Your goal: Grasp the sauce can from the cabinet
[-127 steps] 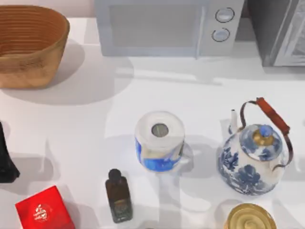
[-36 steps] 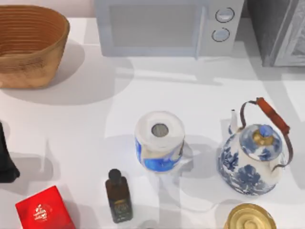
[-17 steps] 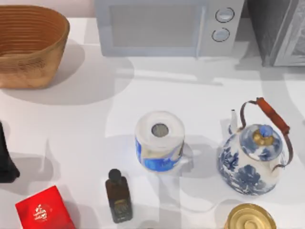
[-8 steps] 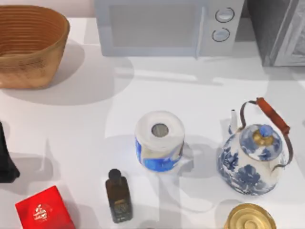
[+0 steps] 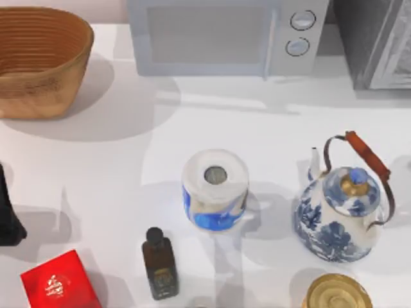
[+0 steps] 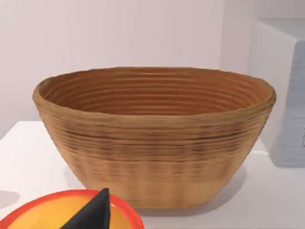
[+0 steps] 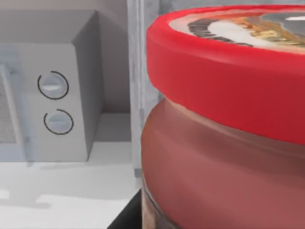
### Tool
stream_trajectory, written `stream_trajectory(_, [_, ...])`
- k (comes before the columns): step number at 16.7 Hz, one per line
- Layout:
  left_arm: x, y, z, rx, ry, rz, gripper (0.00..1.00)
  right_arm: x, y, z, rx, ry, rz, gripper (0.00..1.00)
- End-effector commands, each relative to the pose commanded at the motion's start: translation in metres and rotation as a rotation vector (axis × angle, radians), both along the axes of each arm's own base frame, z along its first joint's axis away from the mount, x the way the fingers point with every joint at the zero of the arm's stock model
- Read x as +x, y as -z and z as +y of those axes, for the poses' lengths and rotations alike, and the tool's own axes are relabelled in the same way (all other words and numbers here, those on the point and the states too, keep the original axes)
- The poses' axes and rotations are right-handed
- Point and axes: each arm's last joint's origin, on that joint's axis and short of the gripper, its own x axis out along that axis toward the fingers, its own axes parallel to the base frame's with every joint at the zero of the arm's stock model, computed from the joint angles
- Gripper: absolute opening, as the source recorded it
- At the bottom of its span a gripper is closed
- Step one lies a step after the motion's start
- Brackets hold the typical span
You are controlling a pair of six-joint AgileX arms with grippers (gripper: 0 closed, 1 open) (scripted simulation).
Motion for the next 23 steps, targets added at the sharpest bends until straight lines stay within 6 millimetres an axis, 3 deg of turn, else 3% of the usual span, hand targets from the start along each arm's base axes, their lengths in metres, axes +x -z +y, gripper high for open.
stream_trajectory(3, [0.0, 0.0, 0.0, 0.0, 0.0, 0.0, 1.0, -0.004, 0.039, -0.002, 0.002, -0.002, -0.051, 0.0])
stream_trajectory(6, [0.0, 0.0, 0.0, 0.0, 0.0, 0.0, 1.0, -0.004, 0.055, -0.003, 0.002, -0.003, -0.085, 0.0])
stream_trajectory(13, [0.0, 0.0, 0.0, 0.0, 0.0, 0.0, 1.0, -0.004, 0.056, -0.003, 0.004, -0.008, -0.081, 0.0])
stream_trajectory(18, [0.0, 0.0, 0.0, 0.0, 0.0, 0.0, 1.0, 0.004, 0.038, -0.003, 0.006, -0.068, -0.101, 0.0])
stream_trajectory(23, [0.0, 0.0, 0.0, 0.0, 0.0, 0.0, 1.0, 0.025, 0.02, -0.003, 0.009, -0.156, -0.097, 0.0])
